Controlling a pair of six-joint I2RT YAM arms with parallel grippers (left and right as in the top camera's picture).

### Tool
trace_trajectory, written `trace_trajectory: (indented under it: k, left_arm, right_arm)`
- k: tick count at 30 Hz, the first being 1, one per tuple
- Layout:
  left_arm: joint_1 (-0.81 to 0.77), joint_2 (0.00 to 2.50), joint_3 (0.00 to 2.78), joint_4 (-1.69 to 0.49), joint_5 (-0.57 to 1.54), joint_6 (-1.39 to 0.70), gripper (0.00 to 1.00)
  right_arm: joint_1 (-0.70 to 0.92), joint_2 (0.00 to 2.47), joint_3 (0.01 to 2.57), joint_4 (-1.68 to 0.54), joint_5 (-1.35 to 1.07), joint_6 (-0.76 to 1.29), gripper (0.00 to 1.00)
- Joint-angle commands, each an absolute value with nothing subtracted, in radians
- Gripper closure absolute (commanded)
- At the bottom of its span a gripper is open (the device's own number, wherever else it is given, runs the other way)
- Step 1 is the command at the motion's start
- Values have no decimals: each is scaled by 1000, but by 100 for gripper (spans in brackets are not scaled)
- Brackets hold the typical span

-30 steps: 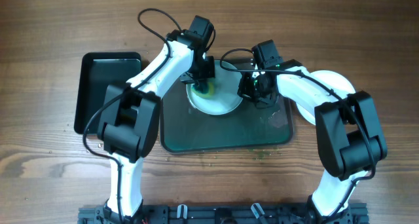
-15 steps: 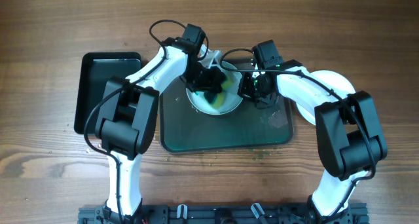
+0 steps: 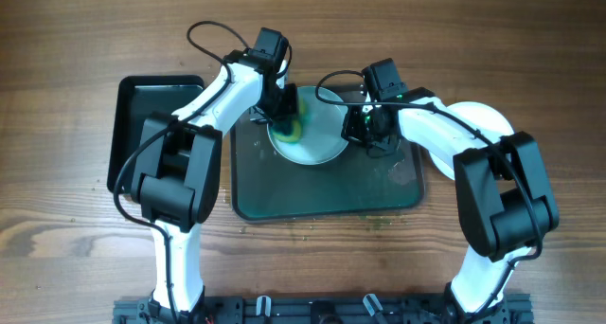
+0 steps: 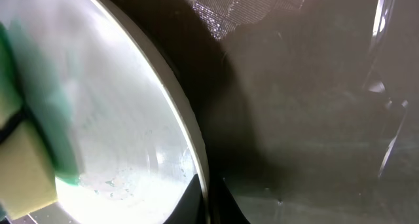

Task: Clean dirty plates on tray and stack at the side

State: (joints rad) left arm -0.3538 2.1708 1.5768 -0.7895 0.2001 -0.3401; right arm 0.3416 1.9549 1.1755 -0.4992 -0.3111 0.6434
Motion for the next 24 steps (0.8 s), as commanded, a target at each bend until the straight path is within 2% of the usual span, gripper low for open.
trace_trajectory:
  k: [1, 3, 4, 6, 9, 11, 14, 19, 22, 24]
  left_arm:
    - [-376, 2203, 1565, -700, 426, -161, 96]
    - [-373, 2203, 1565, -678, 353, -181, 96]
    - [-370, 2203, 1565, -676, 257, -239, 96]
    - [-368, 2203, 1565, -713, -67, -416, 96]
    - [-368, 2199, 1571, -779, -245, -488, 96]
    - [-361, 2183, 1618, -862, -210, -525, 96]
    - [-338, 2106, 1723, -964, -33, -529, 96]
    - [-270, 1920, 1777, -1047, 11, -503, 96]
    - [-238, 1872, 1777, -1076, 7, -479, 96]
    - [-233, 1872, 1777, -1095, 11, -479, 96]
  right_arm:
    - [340, 1973, 1153, -501, -284, 646, 96]
    - [340, 1973, 1153, -501, -284, 646, 96]
    - [340, 1973, 1153, -501, -284, 646, 96]
    - [340, 1973, 1153, -500, -284, 646, 96]
    - [340, 1973, 1153, -501, -285, 637, 96]
    - [340, 1973, 1153, -500, -289, 626, 96]
    - [340, 1972, 1153, -482, -334, 556, 96]
    - [340, 1905, 1154, -500, -319, 432, 96]
    - [349, 1804, 1154, -558, -157, 417, 96]
    - [387, 1711, 1154, -620, 45, 397, 96]
